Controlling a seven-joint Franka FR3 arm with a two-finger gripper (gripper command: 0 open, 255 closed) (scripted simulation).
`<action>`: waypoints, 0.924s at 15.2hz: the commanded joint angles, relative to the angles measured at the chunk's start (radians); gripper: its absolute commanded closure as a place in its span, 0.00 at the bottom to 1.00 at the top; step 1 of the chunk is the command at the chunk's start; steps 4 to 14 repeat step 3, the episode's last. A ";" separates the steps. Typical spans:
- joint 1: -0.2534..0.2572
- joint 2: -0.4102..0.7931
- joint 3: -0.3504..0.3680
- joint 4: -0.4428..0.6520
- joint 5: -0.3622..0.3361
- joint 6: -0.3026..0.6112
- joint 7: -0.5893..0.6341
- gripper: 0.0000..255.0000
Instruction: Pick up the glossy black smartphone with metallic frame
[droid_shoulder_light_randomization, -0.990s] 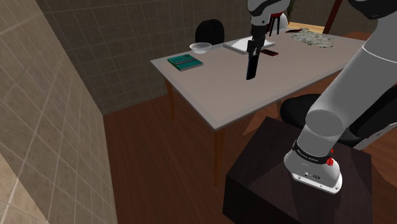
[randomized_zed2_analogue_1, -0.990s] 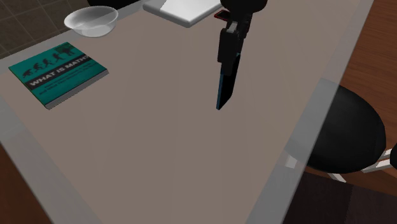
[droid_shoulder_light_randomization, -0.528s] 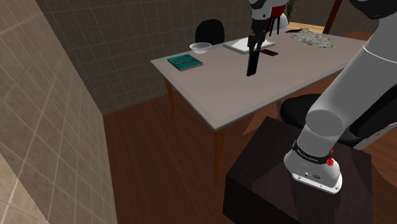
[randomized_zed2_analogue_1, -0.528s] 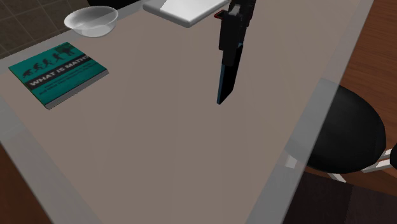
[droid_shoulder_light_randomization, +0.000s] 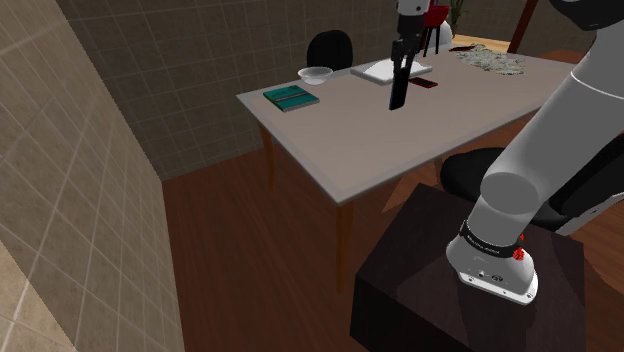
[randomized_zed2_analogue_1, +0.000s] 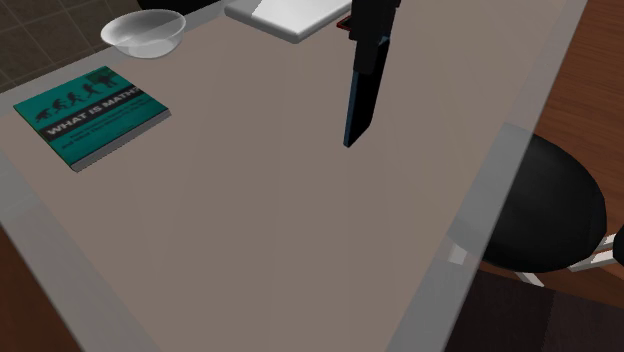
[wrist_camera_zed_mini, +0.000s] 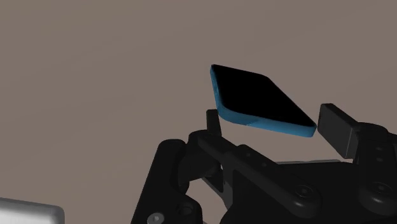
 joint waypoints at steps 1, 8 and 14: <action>0.000 0.001 0.000 0.031 0.001 -0.030 -0.001 1.00; 0.000 0.001 0.000 0.033 0.001 -0.032 -0.001 1.00; 0.000 0.001 0.000 0.033 0.001 -0.032 -0.001 1.00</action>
